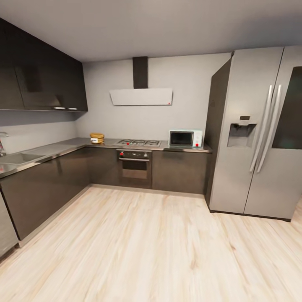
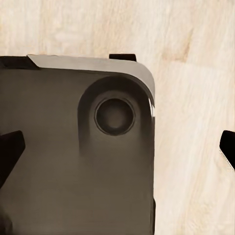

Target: In the kitchen, take the popcorn bag from the countertop, put it into the microwave, and heat it until the popcorn is cooked so the cooked popcorn ends up inside the bag.

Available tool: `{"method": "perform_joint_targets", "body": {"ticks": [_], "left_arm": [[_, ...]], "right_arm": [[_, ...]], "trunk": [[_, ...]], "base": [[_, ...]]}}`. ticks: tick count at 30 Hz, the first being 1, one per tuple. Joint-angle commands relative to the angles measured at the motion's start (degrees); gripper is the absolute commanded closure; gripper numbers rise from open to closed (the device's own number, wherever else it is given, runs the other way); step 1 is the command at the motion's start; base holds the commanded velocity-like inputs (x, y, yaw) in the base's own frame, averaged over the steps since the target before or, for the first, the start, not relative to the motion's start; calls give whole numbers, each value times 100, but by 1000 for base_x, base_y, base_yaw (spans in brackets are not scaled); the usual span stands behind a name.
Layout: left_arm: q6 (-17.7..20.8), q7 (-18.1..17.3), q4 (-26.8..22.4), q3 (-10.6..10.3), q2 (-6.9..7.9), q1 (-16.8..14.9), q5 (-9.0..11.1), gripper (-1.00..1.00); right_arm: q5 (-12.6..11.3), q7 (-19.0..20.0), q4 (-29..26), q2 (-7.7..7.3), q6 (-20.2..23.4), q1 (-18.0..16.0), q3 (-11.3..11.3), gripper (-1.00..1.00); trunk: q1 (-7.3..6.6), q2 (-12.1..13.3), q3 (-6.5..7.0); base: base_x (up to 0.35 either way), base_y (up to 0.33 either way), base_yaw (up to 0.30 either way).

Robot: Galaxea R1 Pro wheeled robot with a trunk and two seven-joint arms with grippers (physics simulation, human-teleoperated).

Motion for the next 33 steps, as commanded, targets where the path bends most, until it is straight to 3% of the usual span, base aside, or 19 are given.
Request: {"method": "perform_joint_targets", "body": {"ticks": [1, 8, 20, 33], "left_arm": [[26, -10, -10, 13, 0, 0, 16, -100], [18, -2, -10, 14, 0, 0, 16, -100], [-60, -1, -10, 22, 0, 0, 16, -100], [-54, -1, -10, 13, 0, 0, 22, -100]], "right_arm": [[-5, -1, 7, 2, -26, -2, -1, -100], [-29, -1, 8, 4, -43, -2, -27, -100], [-49, -1, 4, 11, -47, -2, -45, -100], [21, -1, 7, -2, 7, -2, 29, -100]], "trunk": [[4, -3, -5], [4, -3, -5], [4, -3, -5], [4, -3, -5]], "base": [[325, 0, 0], [325, 0, -15], [325, 0, -201], [324, 56, -7]]}}
